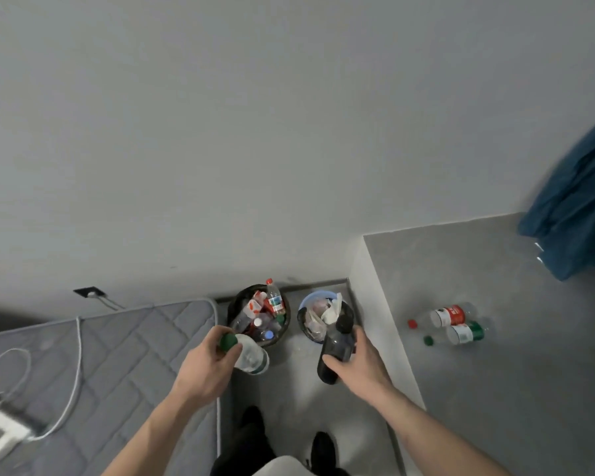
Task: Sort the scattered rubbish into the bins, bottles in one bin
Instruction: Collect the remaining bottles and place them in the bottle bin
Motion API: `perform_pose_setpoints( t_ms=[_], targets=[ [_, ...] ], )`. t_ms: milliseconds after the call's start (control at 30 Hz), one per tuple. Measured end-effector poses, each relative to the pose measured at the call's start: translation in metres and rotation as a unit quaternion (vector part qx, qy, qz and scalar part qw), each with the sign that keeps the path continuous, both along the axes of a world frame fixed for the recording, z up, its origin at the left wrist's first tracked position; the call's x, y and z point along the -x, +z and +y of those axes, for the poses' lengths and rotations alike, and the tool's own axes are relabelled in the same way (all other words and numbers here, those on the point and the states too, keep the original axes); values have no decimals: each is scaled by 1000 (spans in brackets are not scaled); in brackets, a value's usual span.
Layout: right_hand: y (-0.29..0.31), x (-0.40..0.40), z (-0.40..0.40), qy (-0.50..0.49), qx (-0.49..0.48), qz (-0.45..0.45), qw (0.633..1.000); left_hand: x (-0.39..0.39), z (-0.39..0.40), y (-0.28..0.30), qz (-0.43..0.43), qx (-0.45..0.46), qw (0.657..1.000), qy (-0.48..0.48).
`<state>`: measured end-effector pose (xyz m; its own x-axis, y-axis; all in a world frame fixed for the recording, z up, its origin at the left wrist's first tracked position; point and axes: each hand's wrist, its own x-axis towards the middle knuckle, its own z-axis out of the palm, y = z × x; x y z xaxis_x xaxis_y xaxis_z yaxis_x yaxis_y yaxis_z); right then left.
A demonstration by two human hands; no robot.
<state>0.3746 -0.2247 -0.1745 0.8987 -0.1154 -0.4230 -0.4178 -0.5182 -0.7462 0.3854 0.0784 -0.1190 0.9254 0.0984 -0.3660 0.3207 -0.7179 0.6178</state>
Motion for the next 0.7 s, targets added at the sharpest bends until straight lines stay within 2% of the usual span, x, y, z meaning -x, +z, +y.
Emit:
perform_pose_setpoints(
  t_ms=[333,567,700],
  targets=[
    [-31,-116,62,-1,16,25,1000,-158,75,-43,52,-3,999,-13],
    [-68,-191,116,-25,43,54,997,-273,121,-113,103,-29,994,-32],
    [-115,-226,132,-19,49,93,994,-319,130,-170,128,-44,990,-35]
  ],
)
